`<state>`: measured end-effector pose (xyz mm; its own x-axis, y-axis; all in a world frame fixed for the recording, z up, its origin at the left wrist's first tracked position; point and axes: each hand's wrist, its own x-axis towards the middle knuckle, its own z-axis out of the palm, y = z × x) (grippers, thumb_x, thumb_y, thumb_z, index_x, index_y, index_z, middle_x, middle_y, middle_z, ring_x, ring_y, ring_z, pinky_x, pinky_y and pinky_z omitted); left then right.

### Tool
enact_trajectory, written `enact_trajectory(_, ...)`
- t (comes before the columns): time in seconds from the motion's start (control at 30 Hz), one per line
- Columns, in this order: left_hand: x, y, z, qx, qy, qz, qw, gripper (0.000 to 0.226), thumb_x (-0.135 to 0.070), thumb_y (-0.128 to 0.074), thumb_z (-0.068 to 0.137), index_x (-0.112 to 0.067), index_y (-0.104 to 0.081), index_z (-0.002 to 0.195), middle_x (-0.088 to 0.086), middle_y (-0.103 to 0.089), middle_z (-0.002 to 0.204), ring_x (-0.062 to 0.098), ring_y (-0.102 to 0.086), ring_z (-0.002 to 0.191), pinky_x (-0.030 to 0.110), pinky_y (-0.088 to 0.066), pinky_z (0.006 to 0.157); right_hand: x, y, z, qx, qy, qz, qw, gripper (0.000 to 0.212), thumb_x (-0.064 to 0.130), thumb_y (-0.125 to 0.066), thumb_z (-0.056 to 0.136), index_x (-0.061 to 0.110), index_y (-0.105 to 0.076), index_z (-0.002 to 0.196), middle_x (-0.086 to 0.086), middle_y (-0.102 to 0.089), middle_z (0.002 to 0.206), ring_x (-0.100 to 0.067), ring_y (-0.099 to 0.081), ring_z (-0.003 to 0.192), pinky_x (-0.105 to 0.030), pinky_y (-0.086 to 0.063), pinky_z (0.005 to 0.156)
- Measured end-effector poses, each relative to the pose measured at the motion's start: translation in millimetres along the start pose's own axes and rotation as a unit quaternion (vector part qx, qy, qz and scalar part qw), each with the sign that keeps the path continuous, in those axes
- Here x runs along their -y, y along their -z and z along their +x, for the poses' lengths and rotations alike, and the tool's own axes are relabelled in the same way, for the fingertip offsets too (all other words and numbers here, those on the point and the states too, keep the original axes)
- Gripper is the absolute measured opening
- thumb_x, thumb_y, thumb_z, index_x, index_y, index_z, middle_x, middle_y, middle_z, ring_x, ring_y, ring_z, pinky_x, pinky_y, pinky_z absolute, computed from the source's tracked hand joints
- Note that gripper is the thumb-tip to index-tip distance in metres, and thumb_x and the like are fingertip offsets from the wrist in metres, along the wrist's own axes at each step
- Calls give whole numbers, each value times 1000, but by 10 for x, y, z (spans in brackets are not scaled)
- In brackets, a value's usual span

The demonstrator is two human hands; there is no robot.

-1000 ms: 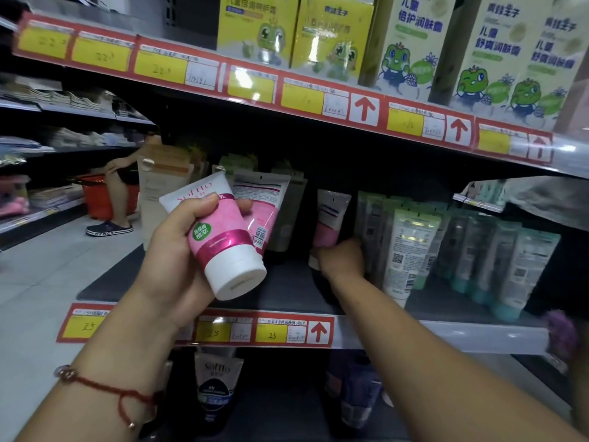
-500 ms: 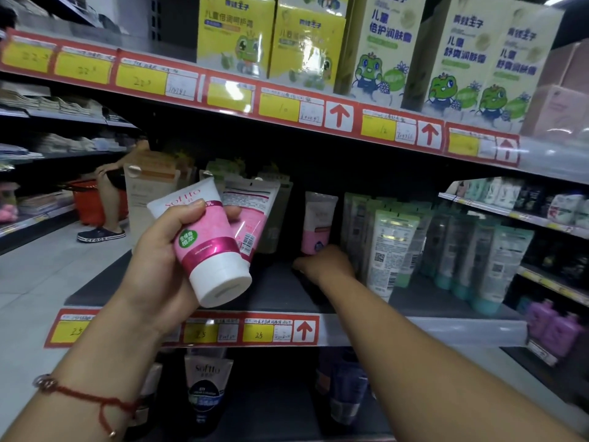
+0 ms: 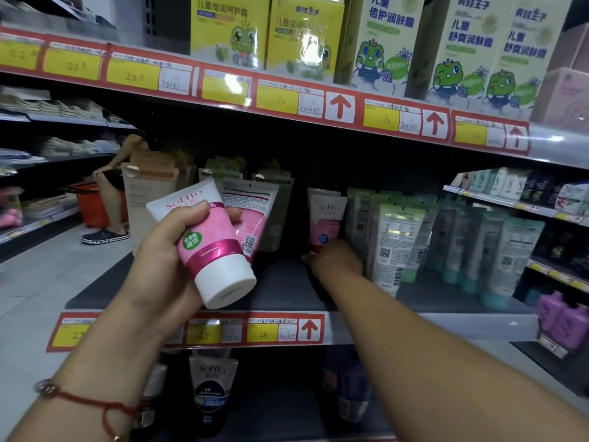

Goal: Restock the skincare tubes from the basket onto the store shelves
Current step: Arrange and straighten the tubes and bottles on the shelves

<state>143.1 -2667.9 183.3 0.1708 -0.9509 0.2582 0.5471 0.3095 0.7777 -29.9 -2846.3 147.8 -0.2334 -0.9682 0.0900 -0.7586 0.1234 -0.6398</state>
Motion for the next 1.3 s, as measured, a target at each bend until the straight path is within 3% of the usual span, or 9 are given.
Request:
enact_trajectory(0.13,49,-44,17,-5,3,-10,1000,36,-29,-59,79,-5,-65,104,12,-70,103,25,-63,80,39,-60,67,135,223,-340,38,25,-12,999,62,38,-67,85,4,-43,132,-12,-60,125,-31,-62,111,-33,-53,86)
enact_trajectory(0.23,114,-110,10,-12,14,-41,999,27,-27,-56,87,-7,-75,85,11,-72,95,23,-67,74,38,-60,69,98,457,-839,83,138,79,984,40,47,-54,93,9,-63,98,-8,-67,95,-27,-66,92,-30,-50,70)
enact_trajectory(0.37,244,-242,-21,11,12,-67,998,39,-27,-49,94,-9,-78,74,10,-73,83,21,-69,71,36,-59,72,7,596,-1328,357,105,384,845,40,50,-53,94,16,-69,109,-4,-74,98,-25,-70,97,-37,-55,90)
enact_trajectory(0.6,245,-344,-76,10,15,-74,997,31,-27,-58,78,-4,-74,89,12,-74,90,24,-72,76,41,-61,73,-139,685,-1148,411,119,464,776,45,26,-64,89,2,-59,128,-15,-66,124,-28,-63,113,-39,-50,101)
enact_trajectory(0.7,211,-300,-59,-34,10,-83,996,52,-26,-61,76,0,-61,122,16,-71,114,29,-68,109,49,-51,99,-135,662,-998,317,173,387,848,34,25,-65,90,9,-64,120,-7,-72,113,-21,-67,107,-29,-52,95)
enact_trajectory(0.77,180,-231,-51,-41,20,-70,996,45,-29,-58,81,-5,-62,119,17,-69,120,32,-65,115,56,-40,107,-127,554,-861,181,185,255,932,38,33,-73,85,14,-65,116,-2,-73,103,-16,-69,95,-25,-53,83)
enact_trajectory(0.83,147,-172,-50,-34,27,-57,997,32,-31,-52,89,-9,-66,108,17,-70,118,33,-66,112,59,-40,107,-160,424,-725,87,159,154,971,44,37,-75,80,11,-63,114,-1,-69,97,-18,-67,88,-29,-51,76)
enact_trajectory(1.0,99,-132,-75,-10,22,-60,998,29,-32,-49,92,-11,-67,100,18,-70,117,33,-68,109,57,-41,105,-210,293,-595,-2,99,99,990,58,37,-73,81,6,-44,120,-11,-62,116,-31,-61,105,-29,-44,76)
enact_trajectory(1.3,101,-122,-95,-4,39,-55,998,28,-31,-52,91,-10,-68,100,19,-70,117,32,-67,110,57,-42,104,-257,259,-483,-21,84,61,994,70,42,-76,75,7,-42,125,-13,-55,125,-31,-58,110,-33,-48,85)
